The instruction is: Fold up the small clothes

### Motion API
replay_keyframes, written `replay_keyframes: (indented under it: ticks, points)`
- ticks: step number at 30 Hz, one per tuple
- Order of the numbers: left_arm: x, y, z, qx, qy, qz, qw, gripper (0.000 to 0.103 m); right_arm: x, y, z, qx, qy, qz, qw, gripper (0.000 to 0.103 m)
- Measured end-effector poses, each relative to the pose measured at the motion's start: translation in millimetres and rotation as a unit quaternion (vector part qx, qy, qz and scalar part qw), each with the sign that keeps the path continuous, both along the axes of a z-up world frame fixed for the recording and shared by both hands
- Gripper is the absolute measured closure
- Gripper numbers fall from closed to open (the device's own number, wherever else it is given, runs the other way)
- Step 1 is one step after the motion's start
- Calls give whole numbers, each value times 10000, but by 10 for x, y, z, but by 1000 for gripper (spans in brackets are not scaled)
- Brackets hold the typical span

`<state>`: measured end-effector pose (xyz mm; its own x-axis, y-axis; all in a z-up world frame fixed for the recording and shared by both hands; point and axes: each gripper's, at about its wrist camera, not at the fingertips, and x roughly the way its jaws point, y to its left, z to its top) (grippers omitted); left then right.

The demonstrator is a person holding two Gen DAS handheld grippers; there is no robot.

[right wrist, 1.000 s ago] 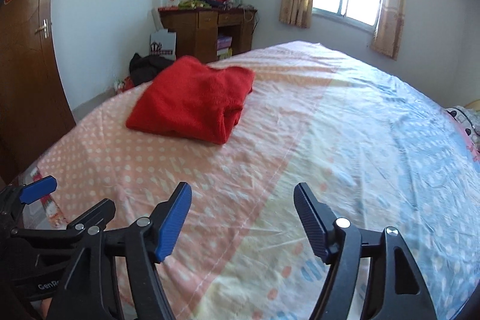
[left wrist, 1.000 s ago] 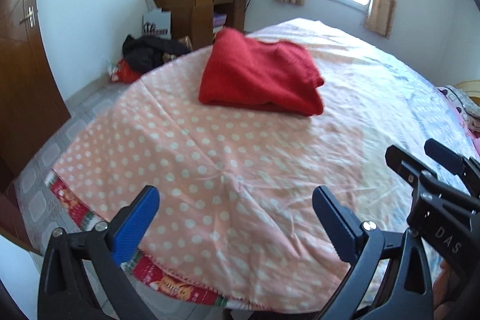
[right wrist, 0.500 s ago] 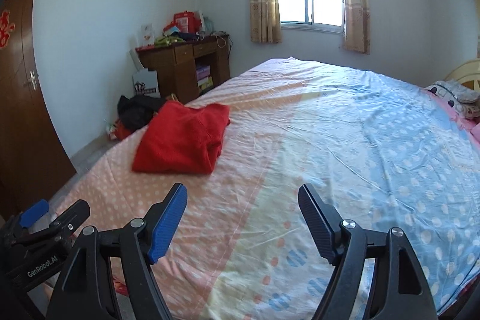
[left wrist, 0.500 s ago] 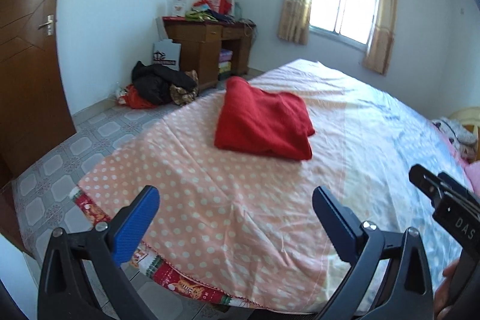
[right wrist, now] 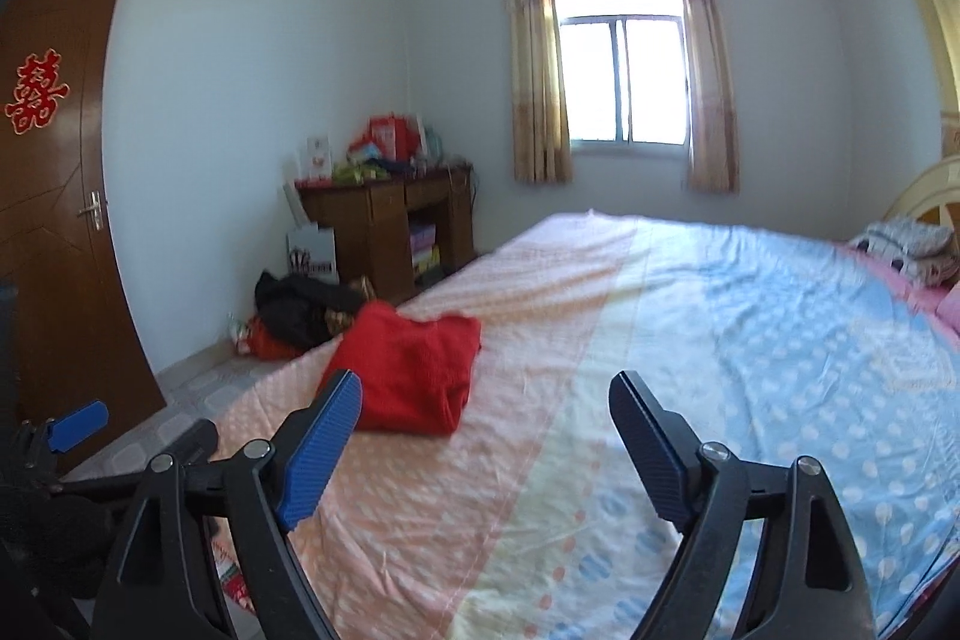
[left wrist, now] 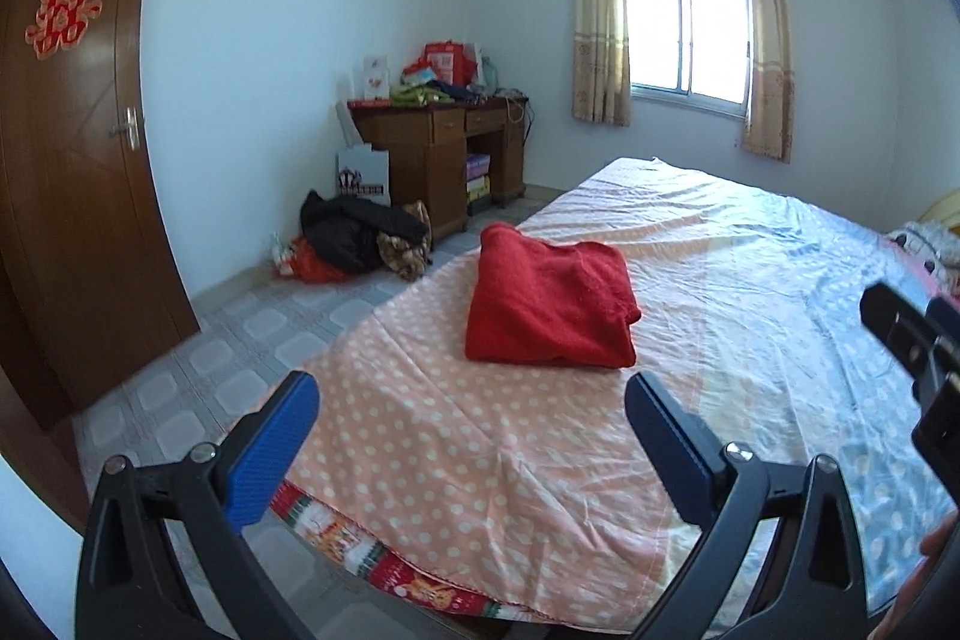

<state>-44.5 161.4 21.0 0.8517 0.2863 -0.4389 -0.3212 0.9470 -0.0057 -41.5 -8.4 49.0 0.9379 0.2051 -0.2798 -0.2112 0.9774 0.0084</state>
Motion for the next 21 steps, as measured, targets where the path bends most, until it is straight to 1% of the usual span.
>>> replay_keyframes:
  ticks: [2,5,11,16,21]
  points:
    - [-42,-52,42,191,-97,51,9998,0,-31,-13,34,16,-124,-36,9999,15]
    - [-86,-90,91,345,-193,87,9992,0,-37,-58,56,103,-167,-92,9998,15]
    - [-128,-117,136,343,-278,65,9990,0,-46,-139,60,266,-113,-172,9994,14]
    - [-143,-201,135,609,-299,161,9976,0,-64,-148,49,257,-108,-185,9994,14]
    - [-134,-210,147,584,-280,128,9978,0,-87,-152,52,238,-157,-197,9994,14]
